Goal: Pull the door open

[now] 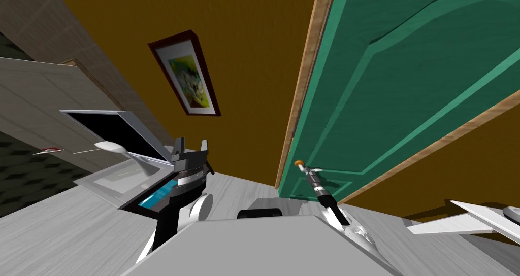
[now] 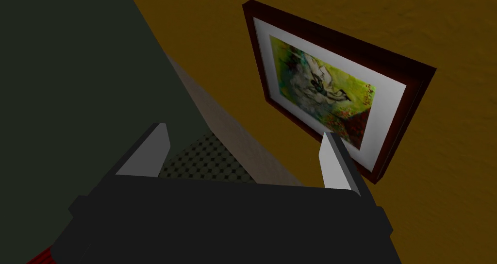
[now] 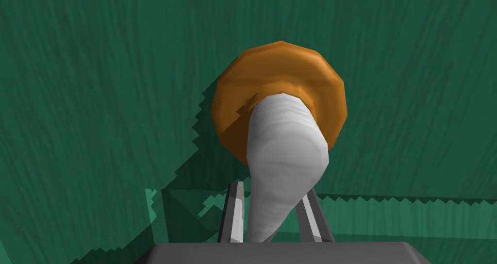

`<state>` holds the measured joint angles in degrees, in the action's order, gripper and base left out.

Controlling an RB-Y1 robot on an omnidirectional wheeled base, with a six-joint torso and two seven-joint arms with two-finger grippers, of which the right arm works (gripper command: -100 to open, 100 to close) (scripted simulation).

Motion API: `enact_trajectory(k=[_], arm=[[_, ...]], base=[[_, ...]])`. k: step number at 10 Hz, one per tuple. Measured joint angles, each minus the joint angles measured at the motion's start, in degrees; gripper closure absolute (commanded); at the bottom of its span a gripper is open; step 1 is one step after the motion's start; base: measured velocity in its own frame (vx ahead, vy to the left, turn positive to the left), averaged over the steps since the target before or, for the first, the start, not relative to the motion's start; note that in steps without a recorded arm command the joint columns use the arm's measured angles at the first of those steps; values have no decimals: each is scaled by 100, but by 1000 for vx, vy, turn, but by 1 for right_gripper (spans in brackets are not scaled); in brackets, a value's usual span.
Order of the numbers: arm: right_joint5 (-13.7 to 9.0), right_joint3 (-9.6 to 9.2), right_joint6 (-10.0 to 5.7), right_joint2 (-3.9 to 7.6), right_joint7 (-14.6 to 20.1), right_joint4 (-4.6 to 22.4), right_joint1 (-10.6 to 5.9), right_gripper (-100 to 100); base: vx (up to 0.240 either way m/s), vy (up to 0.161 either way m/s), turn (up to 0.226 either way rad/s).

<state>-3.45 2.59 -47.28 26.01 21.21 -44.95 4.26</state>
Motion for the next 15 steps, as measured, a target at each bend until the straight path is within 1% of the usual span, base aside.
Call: enact_trajectory(k=[2,3,4,5,7,8,10,11,12,13,14,15], arm=[[71,-161,-157,112,158,-23,114,100],[106,-241,-235,172,238,-19,153,100],[115,-265,-249,163,258,-9,169,100],[121,-281,-316,202,293,25,208,100],[142,-325,-529,309,401,61,291,100],[158,-357,-674,358,456,119,341,100],[190,-417,-898,446,549,145,476,100],[197,-432,-981,512,599,89,578,100],[208,-455,-1049,560,651,70,649,100],[215,-472,-1057,552,665,81,672,100],[211,-469,-1097,580,681,93,719,100],[213,-477,-1200,613,712,151,733,100]], base=[[-200,-75,84],[-92,-33,25],[-120,-39,136],[-225,-84,175],[-202,-79,171],[-213,-87,167],[-227,-65,158],[-202,-57,88],[-81,-28,8],[-154,-53,201],[-229,-107,233],[-212,-101,185]])
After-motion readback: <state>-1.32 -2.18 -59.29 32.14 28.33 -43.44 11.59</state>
